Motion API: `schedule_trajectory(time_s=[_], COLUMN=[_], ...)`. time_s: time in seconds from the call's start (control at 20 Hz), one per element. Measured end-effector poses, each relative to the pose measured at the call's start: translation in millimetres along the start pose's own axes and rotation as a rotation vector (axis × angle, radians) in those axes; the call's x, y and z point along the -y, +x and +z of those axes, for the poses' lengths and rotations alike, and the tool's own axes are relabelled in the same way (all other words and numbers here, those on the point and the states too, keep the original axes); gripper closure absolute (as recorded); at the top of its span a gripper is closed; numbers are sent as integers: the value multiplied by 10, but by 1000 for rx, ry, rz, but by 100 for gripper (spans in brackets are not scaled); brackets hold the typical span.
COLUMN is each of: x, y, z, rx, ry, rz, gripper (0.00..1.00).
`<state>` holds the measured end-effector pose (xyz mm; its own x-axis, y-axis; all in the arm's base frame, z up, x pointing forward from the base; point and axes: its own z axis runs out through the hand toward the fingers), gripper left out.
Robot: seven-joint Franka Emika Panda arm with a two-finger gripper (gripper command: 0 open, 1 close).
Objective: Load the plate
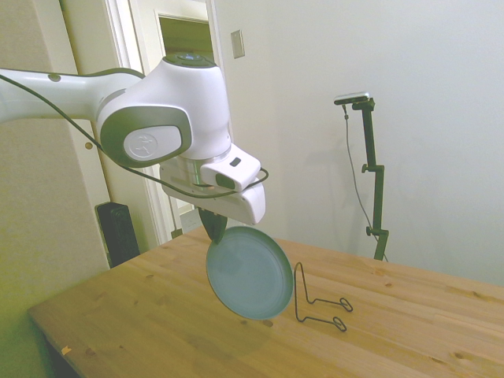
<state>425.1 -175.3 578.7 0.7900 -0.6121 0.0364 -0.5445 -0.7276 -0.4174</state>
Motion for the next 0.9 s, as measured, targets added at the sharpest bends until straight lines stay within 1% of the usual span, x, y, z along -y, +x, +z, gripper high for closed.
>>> schedule_trajectory(time_s=[0.15, 0.3, 0.5, 0.6, 0.7, 0.9], x=[-39, -128, -266, -278, -225, -130], y=[1, 114, 490, 707, 882, 1152], z=[26, -69, -373, -484, -523, -459], rx=[39, 64, 91, 105, 129, 195], ry=[-6, -5, 39, 61, 77, 104], rz=[-15, -19, 0, 1, -7, -44], gripper=[100, 100, 100, 100, 100, 100])
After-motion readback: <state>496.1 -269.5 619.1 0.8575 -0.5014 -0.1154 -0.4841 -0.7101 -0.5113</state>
